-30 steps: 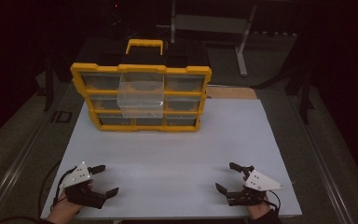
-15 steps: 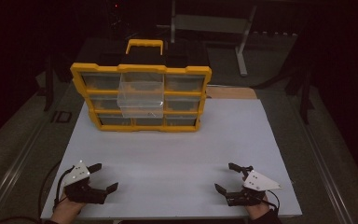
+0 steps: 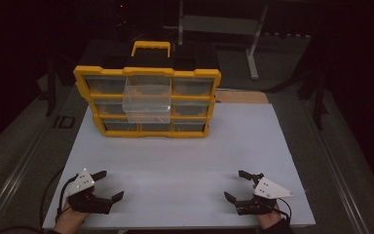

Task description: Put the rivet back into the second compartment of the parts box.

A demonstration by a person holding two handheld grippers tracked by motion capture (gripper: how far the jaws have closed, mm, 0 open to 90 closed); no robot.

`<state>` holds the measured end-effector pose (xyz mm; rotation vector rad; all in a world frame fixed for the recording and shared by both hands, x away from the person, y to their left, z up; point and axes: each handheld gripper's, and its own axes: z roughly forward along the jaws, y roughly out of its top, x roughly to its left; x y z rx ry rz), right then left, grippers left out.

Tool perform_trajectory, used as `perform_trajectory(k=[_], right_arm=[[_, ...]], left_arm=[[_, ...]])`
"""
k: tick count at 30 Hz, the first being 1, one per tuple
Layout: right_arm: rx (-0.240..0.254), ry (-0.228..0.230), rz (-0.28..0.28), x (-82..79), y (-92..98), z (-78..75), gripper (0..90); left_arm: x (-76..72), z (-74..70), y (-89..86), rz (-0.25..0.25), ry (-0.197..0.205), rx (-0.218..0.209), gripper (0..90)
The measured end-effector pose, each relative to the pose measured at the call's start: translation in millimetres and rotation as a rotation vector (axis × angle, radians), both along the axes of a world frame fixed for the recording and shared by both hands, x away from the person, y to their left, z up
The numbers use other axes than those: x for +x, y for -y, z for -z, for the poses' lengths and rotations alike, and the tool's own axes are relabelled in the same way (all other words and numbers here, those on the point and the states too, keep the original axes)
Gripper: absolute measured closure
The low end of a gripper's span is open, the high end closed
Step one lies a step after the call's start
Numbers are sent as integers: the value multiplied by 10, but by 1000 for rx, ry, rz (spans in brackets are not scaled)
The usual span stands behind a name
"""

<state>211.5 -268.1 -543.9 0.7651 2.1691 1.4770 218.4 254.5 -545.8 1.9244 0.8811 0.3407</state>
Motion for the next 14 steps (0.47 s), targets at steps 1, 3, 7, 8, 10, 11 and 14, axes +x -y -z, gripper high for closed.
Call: perform_trajectory(k=[1,3,7,8,10,11,14], right_arm=[[0,0,0,0,0,0,111],[-3,2,-3,-2,-8,-1,111],[-3,-1,0,-2,-4,1,111],[-4,0,0,-2,-3,0,111],[-6,2,-1,-5,-5,-2,111],[-7,2,-1,-6,-6,-3,111],[-10,1,-1,-2,-12,0,111]], left_arm=[[0,0,0,0,0,0,0],[-1,4,7,2,5,9,0],[-5,3,8,-1,10,10,0],[-4,4,8,-2,9,10,0],[-3,6,10,-1,8,13,0],[-4,6,12,0,9,17,0],[-8,5,14,1,12,19,0]])
